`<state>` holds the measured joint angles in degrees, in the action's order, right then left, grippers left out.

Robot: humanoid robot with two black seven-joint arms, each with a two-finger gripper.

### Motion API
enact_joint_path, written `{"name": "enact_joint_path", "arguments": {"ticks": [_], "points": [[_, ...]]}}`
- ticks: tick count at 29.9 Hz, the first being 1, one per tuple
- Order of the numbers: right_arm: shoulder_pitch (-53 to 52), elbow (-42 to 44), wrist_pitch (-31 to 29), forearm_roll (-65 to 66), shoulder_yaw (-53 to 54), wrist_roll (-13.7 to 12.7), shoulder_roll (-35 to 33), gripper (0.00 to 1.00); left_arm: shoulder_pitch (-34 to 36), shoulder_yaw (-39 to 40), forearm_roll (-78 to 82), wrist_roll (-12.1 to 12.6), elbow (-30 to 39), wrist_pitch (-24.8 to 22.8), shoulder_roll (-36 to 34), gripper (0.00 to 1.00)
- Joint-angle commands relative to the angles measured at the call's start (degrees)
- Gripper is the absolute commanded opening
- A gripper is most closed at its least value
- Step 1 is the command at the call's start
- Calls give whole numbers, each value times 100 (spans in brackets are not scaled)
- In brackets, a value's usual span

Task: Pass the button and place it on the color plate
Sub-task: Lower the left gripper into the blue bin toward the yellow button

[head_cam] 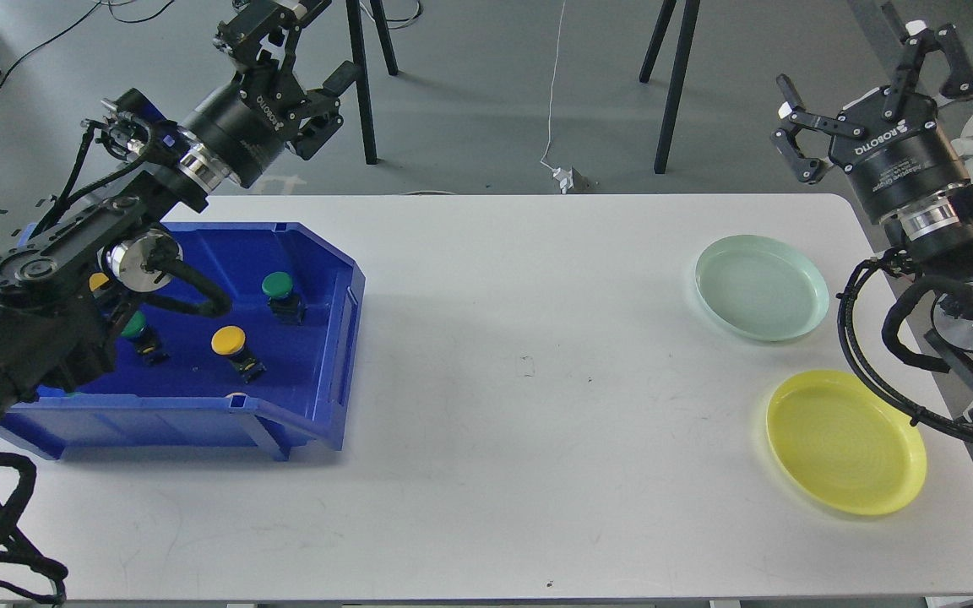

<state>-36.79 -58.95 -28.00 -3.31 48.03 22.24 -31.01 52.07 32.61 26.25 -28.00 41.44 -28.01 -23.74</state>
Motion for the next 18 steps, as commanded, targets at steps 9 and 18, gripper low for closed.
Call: {"name": "enact_joint_path", "arguments": {"ticks": [9, 18], "points": [[190, 6, 0, 14, -4, 26, 60, 99, -232, 281, -568, 0, -198, 1, -193, 86], [409, -29, 0, -47, 145, 70, 131, 99, -1410, 2037, 88, 0, 1981, 1, -719, 86]]}}
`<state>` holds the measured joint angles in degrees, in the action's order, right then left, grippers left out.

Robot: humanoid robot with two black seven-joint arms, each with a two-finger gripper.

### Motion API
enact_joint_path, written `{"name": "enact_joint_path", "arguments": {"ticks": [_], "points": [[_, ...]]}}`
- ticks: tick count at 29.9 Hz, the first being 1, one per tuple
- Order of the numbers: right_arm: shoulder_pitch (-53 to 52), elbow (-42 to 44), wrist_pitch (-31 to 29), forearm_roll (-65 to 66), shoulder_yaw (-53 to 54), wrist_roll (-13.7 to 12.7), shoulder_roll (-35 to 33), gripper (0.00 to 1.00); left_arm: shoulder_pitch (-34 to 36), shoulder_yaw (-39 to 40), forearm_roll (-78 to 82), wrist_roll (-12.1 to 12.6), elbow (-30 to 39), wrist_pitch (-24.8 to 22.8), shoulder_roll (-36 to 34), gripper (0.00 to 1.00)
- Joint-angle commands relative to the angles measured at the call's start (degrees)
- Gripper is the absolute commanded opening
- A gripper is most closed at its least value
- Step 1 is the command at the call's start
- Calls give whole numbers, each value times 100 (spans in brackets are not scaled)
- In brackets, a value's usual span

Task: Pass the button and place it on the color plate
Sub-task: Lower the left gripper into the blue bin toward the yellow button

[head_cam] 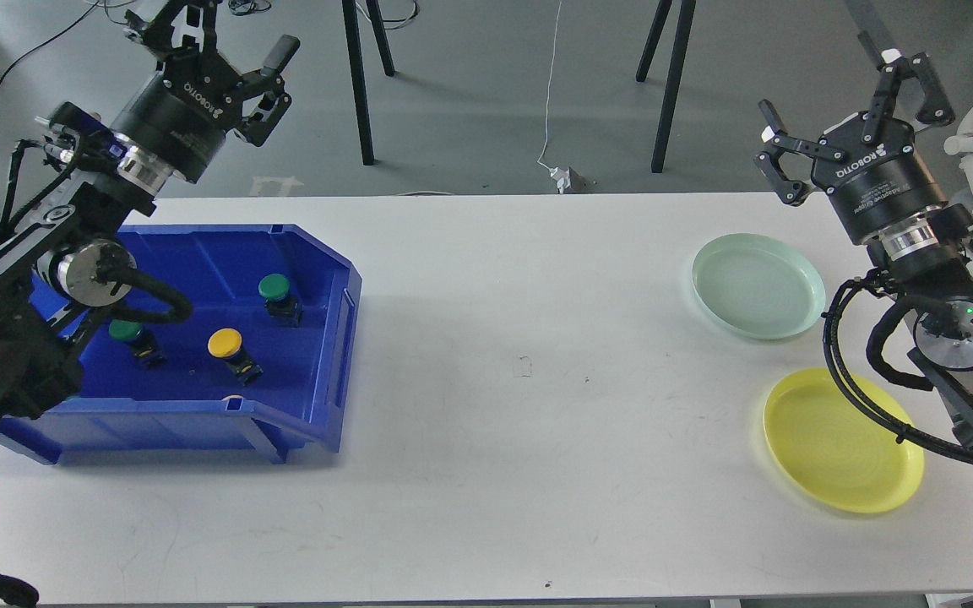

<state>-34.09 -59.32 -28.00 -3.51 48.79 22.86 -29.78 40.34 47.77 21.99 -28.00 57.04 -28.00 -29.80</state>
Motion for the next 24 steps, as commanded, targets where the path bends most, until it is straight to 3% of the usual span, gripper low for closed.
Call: {"name": "enact_joint_path", "arguments": {"ticks": [1, 6, 11, 15, 20, 24], "points": [[166, 17, 0, -27, 78, 8, 7, 99, -246, 619, 682, 0, 465, 0, -157, 86], [254, 8, 0, -9, 60, 8, 7, 99, -246, 506, 1262, 0, 1027, 0, -875, 86], [263, 43, 0, 0, 52, 8, 16, 99, 52, -608, 2580, 0, 2413, 0, -2808, 86], [289, 43, 0, 9, 34, 8, 16, 99, 403, -1628, 3915, 0, 3075, 0, -3610, 86], [289, 43, 0, 26, -10, 8, 16, 99, 589, -2394, 5674, 0, 2761, 0, -3998, 85], [298, 61, 0, 44, -19, 0, 16, 99, 598, -2965, 6203, 0, 2215, 567, -3919, 85]]}}
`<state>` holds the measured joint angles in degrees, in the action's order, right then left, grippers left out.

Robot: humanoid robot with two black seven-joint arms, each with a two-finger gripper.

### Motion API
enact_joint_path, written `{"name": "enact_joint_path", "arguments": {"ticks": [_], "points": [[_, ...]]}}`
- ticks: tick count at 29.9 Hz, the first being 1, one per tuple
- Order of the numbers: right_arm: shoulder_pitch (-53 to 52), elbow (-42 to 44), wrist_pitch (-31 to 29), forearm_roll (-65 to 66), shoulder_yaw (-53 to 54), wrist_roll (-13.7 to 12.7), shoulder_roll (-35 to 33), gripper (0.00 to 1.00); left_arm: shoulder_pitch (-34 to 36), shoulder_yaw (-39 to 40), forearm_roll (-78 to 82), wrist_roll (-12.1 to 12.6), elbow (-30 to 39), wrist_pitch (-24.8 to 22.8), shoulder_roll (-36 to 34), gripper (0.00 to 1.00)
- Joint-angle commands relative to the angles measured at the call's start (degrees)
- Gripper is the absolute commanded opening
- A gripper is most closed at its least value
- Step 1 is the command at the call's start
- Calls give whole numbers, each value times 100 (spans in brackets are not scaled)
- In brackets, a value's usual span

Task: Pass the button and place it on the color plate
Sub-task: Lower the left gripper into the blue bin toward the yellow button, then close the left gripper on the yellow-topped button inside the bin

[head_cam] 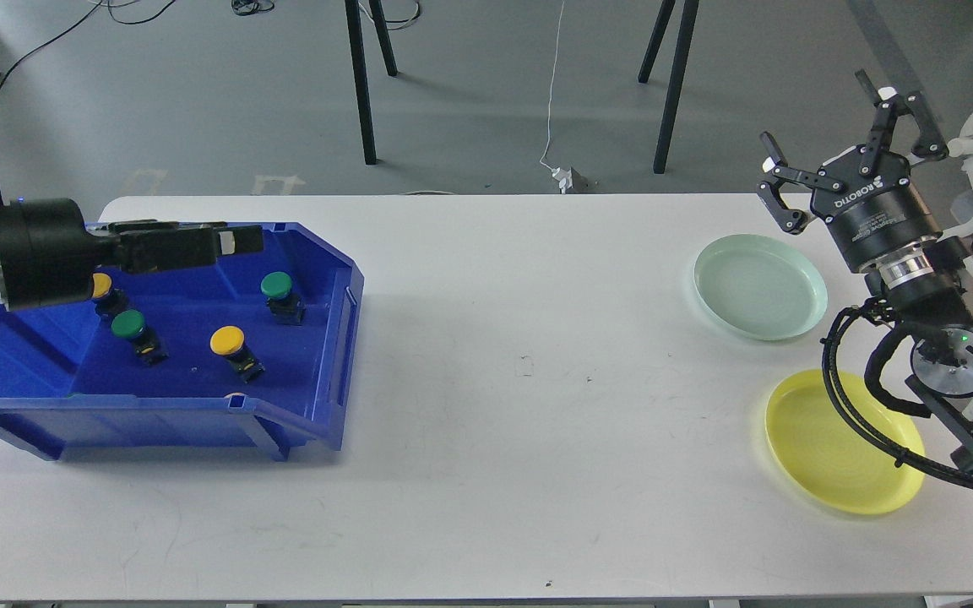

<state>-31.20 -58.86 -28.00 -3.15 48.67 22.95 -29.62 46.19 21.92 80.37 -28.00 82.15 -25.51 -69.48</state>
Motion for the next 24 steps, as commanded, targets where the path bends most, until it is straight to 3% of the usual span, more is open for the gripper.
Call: {"name": "enact_joint_path", "arguments": {"ticks": [1, 15, 24], "points": [[9, 58, 0, 8, -7, -9, 0, 99, 13, -477, 487, 0, -339, 363, 92, 85], [0, 296, 0, 16, -25, -9, 0, 99, 478, -1470, 682, 0, -1490, 258, 1375, 85], [9, 296, 0, 16, -16, -9, 0, 99, 672, -1674, 682, 0, -1886, 258, 1622, 85]]}}
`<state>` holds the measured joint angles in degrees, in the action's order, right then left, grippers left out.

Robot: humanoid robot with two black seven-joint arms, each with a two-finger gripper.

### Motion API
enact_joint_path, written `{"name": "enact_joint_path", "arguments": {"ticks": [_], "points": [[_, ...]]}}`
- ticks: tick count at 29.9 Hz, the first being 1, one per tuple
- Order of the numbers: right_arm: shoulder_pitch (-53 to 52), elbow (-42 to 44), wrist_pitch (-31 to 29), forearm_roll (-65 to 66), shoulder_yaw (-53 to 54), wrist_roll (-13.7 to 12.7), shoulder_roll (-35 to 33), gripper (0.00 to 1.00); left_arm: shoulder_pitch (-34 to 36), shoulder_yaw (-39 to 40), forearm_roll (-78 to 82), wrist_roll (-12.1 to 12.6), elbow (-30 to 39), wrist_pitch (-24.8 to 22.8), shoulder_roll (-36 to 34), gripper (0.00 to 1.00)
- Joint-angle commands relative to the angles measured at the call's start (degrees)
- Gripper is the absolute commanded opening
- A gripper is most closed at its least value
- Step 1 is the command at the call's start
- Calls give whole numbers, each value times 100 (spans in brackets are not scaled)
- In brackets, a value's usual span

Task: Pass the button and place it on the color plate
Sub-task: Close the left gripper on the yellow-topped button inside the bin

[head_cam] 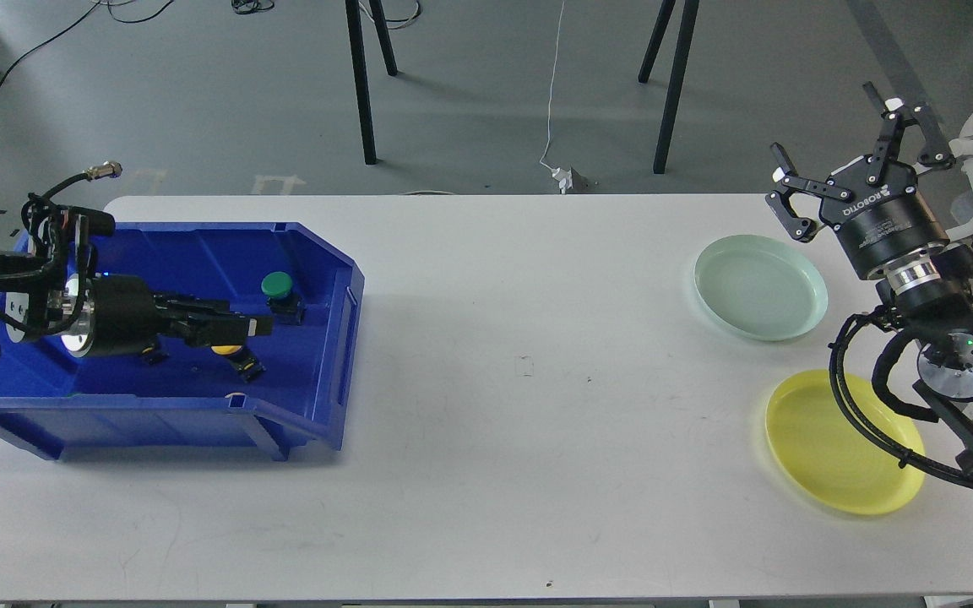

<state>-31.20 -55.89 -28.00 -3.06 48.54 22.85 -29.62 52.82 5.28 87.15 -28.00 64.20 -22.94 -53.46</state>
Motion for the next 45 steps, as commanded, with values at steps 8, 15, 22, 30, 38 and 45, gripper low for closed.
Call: {"name": "enact_joint_path", "arguments": {"ticks": [8, 15, 22, 30, 38, 45], "points": [[9, 0, 0, -2, -2, 0, 0, 99, -26, -9, 188, 0, -399, 35, 204, 85], [70, 0, 0, -2, -2, 0, 0, 99, -35, -211, 215, 0, -706, 53, 327, 85], [149, 0, 0, -2, 15, 0, 0, 99, -61, -229, 224, 0, -1031, 149, 512, 85], [158, 0, 0, -2, 16, 0, -9, 99, -78, -229, 224, 0, -1260, 149, 662, 85], [158, 0, 0, -2, 24, 0, -18, 99, -114, -229, 224, 0, -1295, 149, 662, 85], [158, 0, 0, -2, 16, 0, -18, 99, -166, -229, 224, 0, -1295, 149, 670, 85]]}}
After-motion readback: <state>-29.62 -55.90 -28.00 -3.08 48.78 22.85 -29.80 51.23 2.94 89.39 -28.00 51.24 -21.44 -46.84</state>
